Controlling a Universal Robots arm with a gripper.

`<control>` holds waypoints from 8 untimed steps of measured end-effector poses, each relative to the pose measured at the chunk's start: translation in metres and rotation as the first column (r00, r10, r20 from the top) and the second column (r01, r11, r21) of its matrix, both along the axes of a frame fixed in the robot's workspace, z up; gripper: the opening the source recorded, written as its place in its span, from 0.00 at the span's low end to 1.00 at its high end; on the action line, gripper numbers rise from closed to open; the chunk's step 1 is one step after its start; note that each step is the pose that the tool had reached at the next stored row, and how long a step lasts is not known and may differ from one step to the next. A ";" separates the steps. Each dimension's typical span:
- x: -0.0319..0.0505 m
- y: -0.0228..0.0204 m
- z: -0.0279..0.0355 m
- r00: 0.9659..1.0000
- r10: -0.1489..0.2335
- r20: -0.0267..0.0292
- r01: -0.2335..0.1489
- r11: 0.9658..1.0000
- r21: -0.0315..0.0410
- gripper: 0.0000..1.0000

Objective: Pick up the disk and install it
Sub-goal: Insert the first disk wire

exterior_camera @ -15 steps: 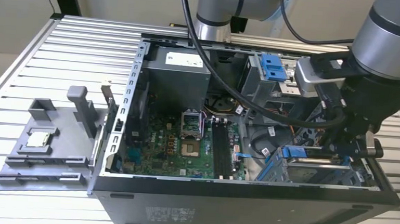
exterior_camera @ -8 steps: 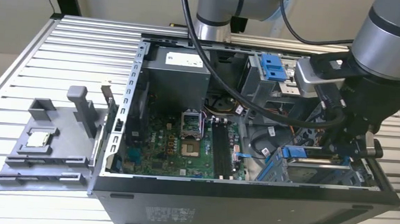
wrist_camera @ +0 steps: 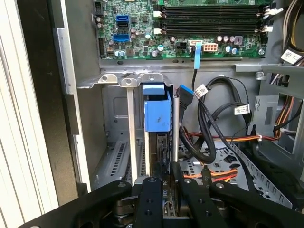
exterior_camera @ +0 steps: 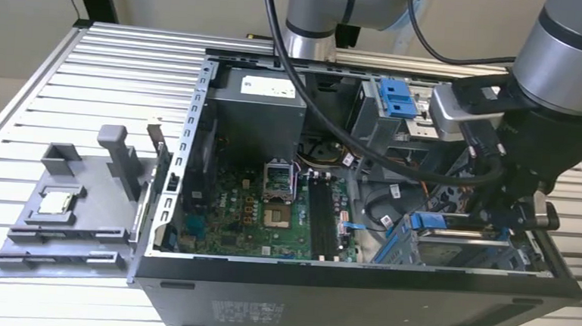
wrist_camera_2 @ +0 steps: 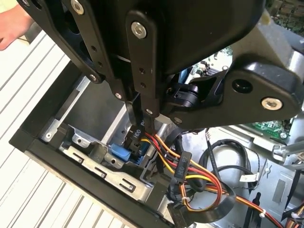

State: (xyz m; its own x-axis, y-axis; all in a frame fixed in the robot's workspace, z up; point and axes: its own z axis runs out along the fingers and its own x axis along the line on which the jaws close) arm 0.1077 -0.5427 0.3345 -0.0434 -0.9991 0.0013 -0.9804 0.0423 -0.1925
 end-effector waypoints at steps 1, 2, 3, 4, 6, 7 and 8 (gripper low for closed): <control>0.0000 0.0000 0.0000 1.000 0.000 0.000 0.000 1.000 -0.006 0.00; 0.0000 0.0001 0.0000 1.000 0.000 -0.001 0.000 1.000 -0.015 0.00; 0.0000 0.0002 -0.0002 1.000 0.000 -0.002 0.000 1.000 -0.026 0.00; 0.0000 0.0004 -0.0004 1.000 0.000 -0.002 0.000 0.999 -0.039 0.00; 0.0000 0.0013 -0.0006 1.000 0.000 -0.003 0.000 0.998 -0.062 0.00; 0.0000 0.0017 -0.0006 1.000 0.000 -0.003 0.000 0.998 -0.064 0.00; 0.0000 0.0022 -0.0006 1.000 0.000 -0.003 0.000 0.998 -0.064 0.00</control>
State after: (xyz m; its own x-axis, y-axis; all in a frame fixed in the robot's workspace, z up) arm 0.1077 -0.5405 0.3339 -0.0433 -0.9969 0.0656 -0.9809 0.0299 -0.1924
